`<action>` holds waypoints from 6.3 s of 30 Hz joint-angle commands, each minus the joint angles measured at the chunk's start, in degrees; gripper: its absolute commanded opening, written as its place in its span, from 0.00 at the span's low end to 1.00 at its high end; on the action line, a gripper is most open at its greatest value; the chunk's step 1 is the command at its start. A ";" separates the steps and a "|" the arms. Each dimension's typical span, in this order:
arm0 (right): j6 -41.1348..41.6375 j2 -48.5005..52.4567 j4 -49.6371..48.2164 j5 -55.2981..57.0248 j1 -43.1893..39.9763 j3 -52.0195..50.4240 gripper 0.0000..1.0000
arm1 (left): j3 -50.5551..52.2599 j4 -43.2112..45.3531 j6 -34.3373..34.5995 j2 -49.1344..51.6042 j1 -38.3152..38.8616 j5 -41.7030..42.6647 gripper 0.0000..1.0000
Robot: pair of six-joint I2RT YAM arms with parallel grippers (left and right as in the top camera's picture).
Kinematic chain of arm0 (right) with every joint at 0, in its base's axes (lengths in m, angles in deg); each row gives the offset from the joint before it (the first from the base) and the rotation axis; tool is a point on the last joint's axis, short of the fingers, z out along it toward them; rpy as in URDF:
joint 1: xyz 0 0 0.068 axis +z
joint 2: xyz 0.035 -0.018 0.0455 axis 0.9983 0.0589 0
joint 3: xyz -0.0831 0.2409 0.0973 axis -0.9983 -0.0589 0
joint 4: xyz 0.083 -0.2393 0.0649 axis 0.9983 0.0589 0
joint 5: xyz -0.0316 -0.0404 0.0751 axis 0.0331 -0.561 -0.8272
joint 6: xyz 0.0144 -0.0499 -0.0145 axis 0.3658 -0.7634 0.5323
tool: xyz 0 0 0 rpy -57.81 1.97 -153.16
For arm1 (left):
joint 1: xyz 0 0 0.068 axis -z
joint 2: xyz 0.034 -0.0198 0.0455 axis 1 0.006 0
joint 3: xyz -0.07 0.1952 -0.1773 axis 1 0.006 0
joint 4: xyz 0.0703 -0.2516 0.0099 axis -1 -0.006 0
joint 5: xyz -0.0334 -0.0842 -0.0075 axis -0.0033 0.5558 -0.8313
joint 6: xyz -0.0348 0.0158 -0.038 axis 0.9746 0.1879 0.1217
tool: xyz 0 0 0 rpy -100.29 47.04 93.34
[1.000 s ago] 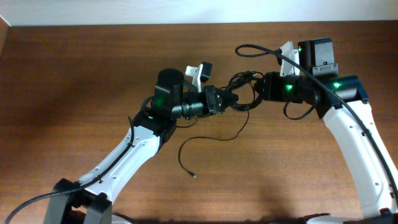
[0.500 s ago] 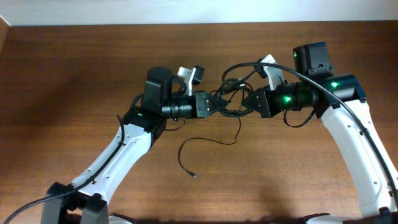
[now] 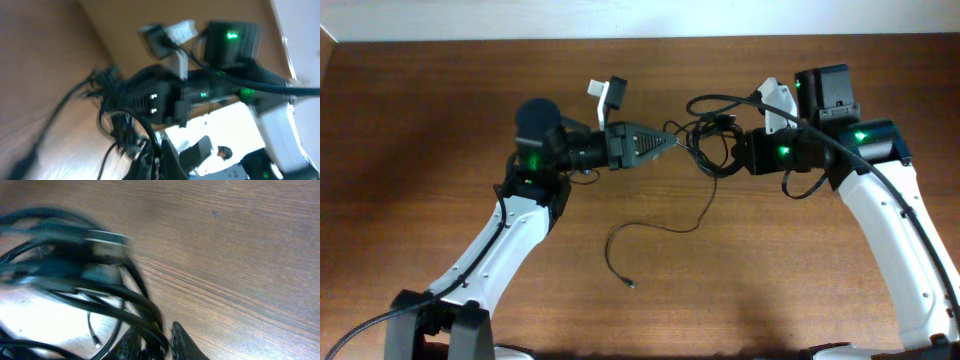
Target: Untangle cables
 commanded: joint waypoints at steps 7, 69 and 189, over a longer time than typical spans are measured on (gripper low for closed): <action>-0.48 -0.87 -0.28 -8.44 -0.90 0.61 0.47 | -0.96 22.51 17.42 -0.66 -1.73 1.05 0.00; 14.62 -30.25 10.32 -8.55 6.60 -2.97 0.43 | -0.94 -20.35 -12.26 -0.94 -10.32 7.45 0.00; 41.90 -35.34 -4.74 33.92 33.55 -21.49 0.50 | -23.17 -82.07 -52.00 6.36 20.83 -64.96 0.00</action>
